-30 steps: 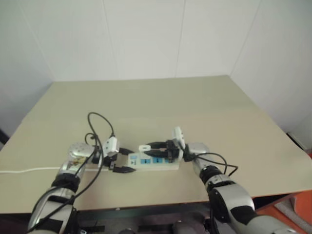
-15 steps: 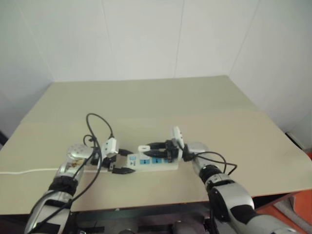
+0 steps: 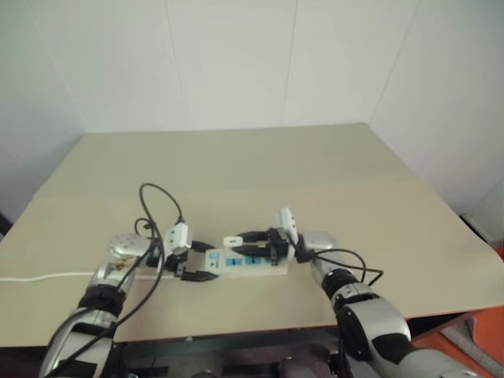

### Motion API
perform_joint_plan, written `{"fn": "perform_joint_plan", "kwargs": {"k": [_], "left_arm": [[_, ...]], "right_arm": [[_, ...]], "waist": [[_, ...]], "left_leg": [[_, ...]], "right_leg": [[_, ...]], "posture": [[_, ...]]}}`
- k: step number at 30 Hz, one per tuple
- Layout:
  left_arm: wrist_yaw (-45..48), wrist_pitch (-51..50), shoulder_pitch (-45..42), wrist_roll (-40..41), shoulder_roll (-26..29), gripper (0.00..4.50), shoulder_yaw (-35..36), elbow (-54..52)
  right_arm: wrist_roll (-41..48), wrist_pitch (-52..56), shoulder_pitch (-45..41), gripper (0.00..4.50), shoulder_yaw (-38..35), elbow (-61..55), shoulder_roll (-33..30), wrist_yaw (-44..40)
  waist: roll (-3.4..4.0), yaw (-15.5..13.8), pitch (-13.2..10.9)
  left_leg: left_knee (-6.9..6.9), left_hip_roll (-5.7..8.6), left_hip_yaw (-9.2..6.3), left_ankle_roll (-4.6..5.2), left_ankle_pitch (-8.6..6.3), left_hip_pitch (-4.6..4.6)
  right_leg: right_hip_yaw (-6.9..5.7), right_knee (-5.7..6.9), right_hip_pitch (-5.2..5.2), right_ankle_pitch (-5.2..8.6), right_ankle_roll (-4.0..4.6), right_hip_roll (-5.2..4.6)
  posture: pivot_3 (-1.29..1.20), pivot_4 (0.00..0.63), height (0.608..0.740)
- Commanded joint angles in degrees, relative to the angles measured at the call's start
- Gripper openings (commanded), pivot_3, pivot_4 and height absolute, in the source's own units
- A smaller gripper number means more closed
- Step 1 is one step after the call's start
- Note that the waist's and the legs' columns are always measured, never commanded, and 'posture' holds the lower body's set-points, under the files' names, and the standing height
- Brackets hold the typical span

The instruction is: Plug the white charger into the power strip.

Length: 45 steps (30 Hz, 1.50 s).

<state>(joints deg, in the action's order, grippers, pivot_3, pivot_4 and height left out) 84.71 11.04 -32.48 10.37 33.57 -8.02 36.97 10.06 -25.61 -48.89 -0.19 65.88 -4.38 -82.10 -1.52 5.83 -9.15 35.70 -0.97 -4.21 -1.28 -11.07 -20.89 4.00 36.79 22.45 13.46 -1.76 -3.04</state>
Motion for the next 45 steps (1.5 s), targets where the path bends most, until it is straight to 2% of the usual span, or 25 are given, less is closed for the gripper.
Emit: {"fn": "perform_joint_plan", "kwargs": {"k": [1,13,18,22,23,28,30,32,36,38,41,45], "left_arm": [[1.4,0.0,1.7,-2.0,1.6,3.24,-1.5,-0.6],[0.8,-0.5,2.4,-2.0,1.5,3.24,-1.6,-1.6],[0.6,-0.6,2.5,-2.0,1.5,3.24,-1.7,-1.7],[0.6,-0.6,2.5,-2.0,1.4,3.24,-1.7,-1.7],[0.6,-0.6,2.5,-1.9,1.4,3.24,-1.7,-1.7],[-0.3,-0.2,2.2,-1.8,1.0,3.24,-1.3,-1.7],[-0.9,-1.2,1.7,-0.6,0.3,3.98,-0.3,-2.0],[-0.2,-1.7,1.5,0.9,-0.2,4.48,0.6,-2.6],[1.4,-2.5,2.5,5.1,0.0,4.48,3.2,-7.1],[2.9,-3.7,4.2,6.8,2.5,4.48,4.5,-11.6],[3.2,-10.8,6.1,13.2,6.2,4.48,8.8,-20.3],[4.7,-18.7,7.0,19.0,12.5,4.48,13.7,-26.4]], "right_arm": [[-5.1,1.5,4.2,1.13,3.1,4.9,-1.2,1.4],[-5.7,-1.2,4.7,1.13,4.1,4.9,-1.4,1.8],[-5.7,-3.3,4.9,2.76,4.1,4.6,-1.6,2.3],[-5.2,-4.3,5.0,4.24,3.6,4.4,-1.4,1.9],[-5.1,-4.4,4.9,4.47,3.5,4.4,-1.4,1.9],[-4.0,-3.7,4.1,4.47,2.7,4.0,-1.8,-0.3],[-3.4,-3.8,3.7,4.50,2.1,3.6,-2.0,-1.3],[-3.0,-4.1,3.4,4.50,1.5,3.3,-2.2,-1.8],[-1.7,-4.4,2.4,4.50,0.4,2.4,-2.8,-3.2],[-1.0,-4.9,1.9,4.50,-0.3,1.6,-2.9,-3.5],[1.1,-6.5,0.9,4.50,-2.1,-0.8,-3.4,-3.3],[5.2,-5.4,-0.2,4.50,-4.6,-6.9,-7.9,-7.3]], "waist": [[0.00,0.0,0.0],[-0.12,0.0,0.1],[-0.52,-0.2,0.3],[-0.62,-0.2,0.4],[-0.63,-0.2,0.4],[-0.64,-0.3,0.4],[-0.61,-0.4,0.4],[-0.58,-0.4,0.3],[-0.59,-0.8,0.1],[-0.59,-0.8,0.0],[-0.56,-0.8,-0.3],[-0.41,-1.3,-1.5]], "left_leg": [[-0.01,0.00,0.00,-0.01,-0.01,0.03],[-0.07,-0.01,0.00,-0.15,-0.10,0.28],[-0.25,-0.01,-0.01,-0.15,-0.10,0.41],[-0.34,0.00,-0.01,-0.16,-0.10,0.46],[-0.36,0.00,-0.01,-0.16,-0.10,0.47],[-0.44,0.00,-0.01,-0.16,-0.10,0.49],[-0.45,0.00,-0.01,-0.15,-0.10,0.49],[-0.45,0.03,-0.01,-0.15,-0.10,0.43],[-0.44,0.03,-0.05,-0.15,-0.09,0.26],[-0.44,0.03,-0.05,-0.15,-0.09,0.18],[-0.44,0.02,-0.05,-0.15,-0.09,-0.12],[-0.42,0.02,-0.05,-0.17,-0.06,-0.61]], "right_leg": [[0.00,0.00,-0.02,0.01,0.01,0.00],[0.01,0.00,-0.22,0.27,0.28,0.00],[0.02,0.00,-0.25,0.36,0.43,-0.01],[0.03,-0.02,-0.27,0.37,0.44,-0.04],[0.03,-0.02,-0.26,0.37,0.44,-0.03],[0.02,-0.02,-0.26,0.39,0.48,-0.03],[0.02,-0.03,-0.25,0.40,0.48,-0.04],[0.02,-0.03,-0.22,0.41,0.47,-0.05],[-0.04,-0.05,-0.11,0.40,0.45,-0.07],[-0.04,-0.06,-0.05,0.37,0.40,-0.07],[-0.04,-0.03,0.27,0.23,0.16,-0.07],[-0.06,0.03,0.79,0.10,-0.04,-0.07]], "posture": [[0.00,0.150,0.740],[0.00,0.150,0.740],[0.00,0.150,0.740],[0.00,0.150,0.740],[0.00,0.150,0.740],[0.00,0.150,0.740],[0.00,0.150,0.740],[0.00,0.150,0.740],[0.00,0.150,0.740],[0.00,0.150,0.740],[0.00,0.150,0.740],[0.00,0.150,0.740]]}}
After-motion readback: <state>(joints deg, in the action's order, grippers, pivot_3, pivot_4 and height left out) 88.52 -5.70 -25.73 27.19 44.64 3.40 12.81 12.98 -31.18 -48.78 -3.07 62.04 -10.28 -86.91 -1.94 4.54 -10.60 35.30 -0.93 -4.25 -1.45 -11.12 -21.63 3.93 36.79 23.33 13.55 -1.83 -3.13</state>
